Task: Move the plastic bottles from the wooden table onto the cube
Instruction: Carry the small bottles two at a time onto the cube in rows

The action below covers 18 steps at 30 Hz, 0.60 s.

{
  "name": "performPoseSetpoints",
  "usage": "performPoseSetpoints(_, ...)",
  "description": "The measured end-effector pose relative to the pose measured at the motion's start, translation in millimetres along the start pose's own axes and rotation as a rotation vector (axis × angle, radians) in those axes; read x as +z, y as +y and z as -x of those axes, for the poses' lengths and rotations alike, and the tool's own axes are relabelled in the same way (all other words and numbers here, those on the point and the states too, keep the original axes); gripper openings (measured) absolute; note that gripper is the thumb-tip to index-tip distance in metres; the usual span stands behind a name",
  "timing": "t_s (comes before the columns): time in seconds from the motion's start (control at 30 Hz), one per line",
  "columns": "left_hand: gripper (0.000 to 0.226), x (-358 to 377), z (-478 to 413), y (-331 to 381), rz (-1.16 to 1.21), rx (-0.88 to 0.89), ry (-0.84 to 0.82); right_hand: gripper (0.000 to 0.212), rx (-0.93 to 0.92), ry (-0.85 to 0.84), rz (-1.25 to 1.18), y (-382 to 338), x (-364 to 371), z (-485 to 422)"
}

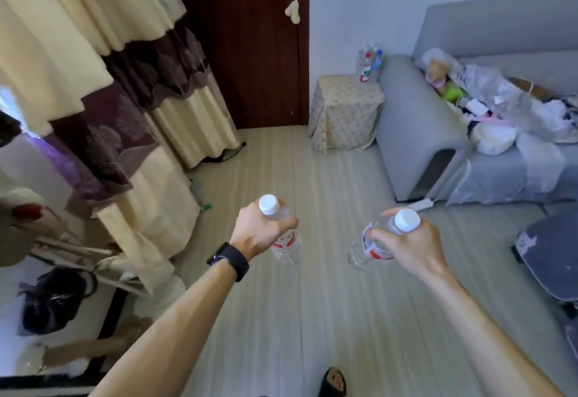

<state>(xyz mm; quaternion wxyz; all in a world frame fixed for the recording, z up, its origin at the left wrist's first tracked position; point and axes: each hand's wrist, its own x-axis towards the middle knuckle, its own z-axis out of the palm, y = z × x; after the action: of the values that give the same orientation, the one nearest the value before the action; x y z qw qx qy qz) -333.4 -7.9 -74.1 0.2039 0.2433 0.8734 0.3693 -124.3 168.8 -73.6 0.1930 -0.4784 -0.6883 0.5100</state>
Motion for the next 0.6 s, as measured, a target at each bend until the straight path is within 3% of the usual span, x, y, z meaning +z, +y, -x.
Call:
performPoseSetpoints(0.3, 0.019, 18, -143, 44, 0.003, -0.005, 0.002, 0.042, -0.058, 0.016, 0.052, -46, -13, -160)
performPoseSetpoints(0.6, 0.02, 16, -336, 106, -0.099, 0.082, -0.112, 0.04, -0.062, 0.062, 0.078, -108, 4, -323)
